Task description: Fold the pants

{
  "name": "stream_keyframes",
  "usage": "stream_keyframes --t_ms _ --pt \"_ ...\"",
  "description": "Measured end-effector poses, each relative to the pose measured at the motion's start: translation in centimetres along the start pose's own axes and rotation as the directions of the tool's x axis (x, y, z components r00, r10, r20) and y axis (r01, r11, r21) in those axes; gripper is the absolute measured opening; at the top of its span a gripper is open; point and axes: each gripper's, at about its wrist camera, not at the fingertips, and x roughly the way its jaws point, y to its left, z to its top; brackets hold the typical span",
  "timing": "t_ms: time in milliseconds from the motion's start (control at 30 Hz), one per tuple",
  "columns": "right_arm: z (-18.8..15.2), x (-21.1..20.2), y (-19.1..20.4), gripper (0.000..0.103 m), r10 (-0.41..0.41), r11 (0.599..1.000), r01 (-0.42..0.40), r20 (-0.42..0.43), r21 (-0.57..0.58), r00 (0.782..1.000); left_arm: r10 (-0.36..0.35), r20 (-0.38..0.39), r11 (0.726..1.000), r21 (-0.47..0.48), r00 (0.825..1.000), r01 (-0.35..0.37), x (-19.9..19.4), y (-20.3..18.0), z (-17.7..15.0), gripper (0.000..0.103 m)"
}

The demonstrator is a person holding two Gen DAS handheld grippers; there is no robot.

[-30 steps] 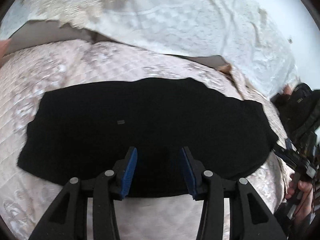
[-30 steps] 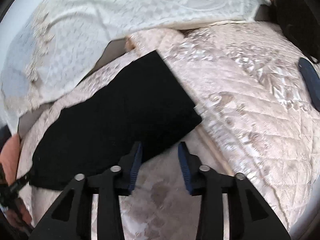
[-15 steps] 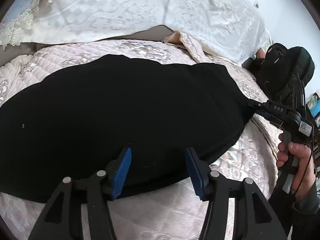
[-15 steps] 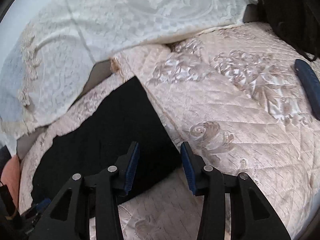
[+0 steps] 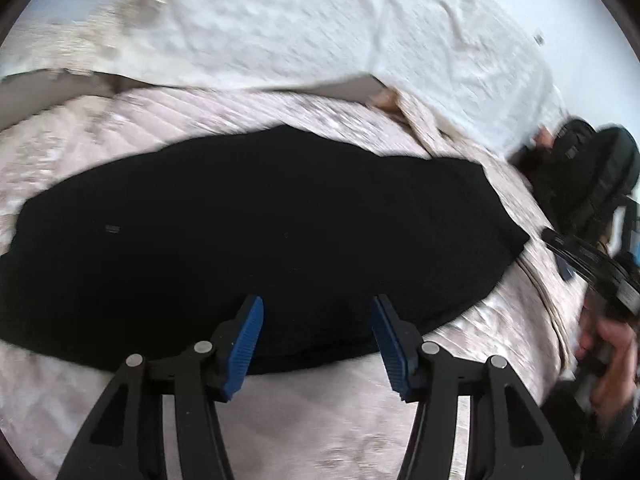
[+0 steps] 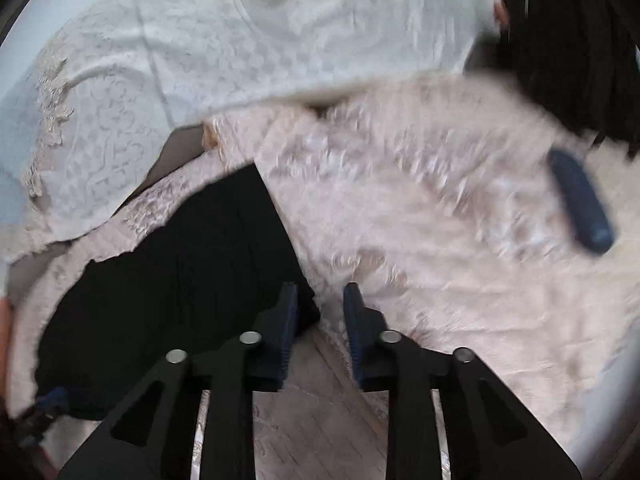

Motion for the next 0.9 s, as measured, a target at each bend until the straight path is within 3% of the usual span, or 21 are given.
stream_keyframes --t_ms 67,167,300,400,600,667,733,900 --pt "-0.6 -1.1 2.5 0.031 0.079 0.995 -0.078 0.004 -0.059 0.997 0.04 0.014 0.998 -0.051 0.999 -0.039 -0.4 1.5 0.0 0.058" --pt "-2.4 -0.7 6.9 0.034 0.131 0.967 -0.142 -0.062 -0.211 0.989 0.063 -0.017 0.993 -0.098 0.998 -0.064 -0.1 3.3 -0.7 0.058" --pt "-5.9 2.2 10.5 0.034 0.129 0.931 -0.199 -0.232 -0.307 0.964 0.088 0.008 0.996 -0.022 0.996 -0.088 -1.3 3.0 -2.2 0.058" --pt "-7.0 2.2 10.4 0.039 0.107 0.935 -0.167 -0.201 -0.312 0.974 0.092 0.022 0.996 -0.003 0.996 -0.092 -2.2 3.4 -3.2 0.058" --pt "-6.6 2.0 9.5 0.046 0.094 0.947 -0.176 -0.289 -0.27 0.953 0.093 0.024 0.991 -0.094 0.995 -0.09 -4.0 5.8 -3.8 0.058" --pt "-6.8 1.3 9.9 0.046 0.071 0.947 -0.15 -0.269 -0.286 0.961 0.09 0.038 0.989 -0.122 0.995 -0.085 -4.7 6.6 -3.1 0.058" --pt "-6.7 0.2 10.5 0.046 0.1 0.943 -0.166 -0.232 -0.287 0.967 0.084 0.06 0.988 -0.133 0.995 -0.075 -4.8 7.1 -1.9 0.058" --pt "-6.1 -1.0 12.9 0.046 0.175 0.932 -0.224 -0.186 -0.285 0.967 -0.041 0.086 0.981 -0.186 0.995 0.056 -1.5 8.0 2.1 0.058"
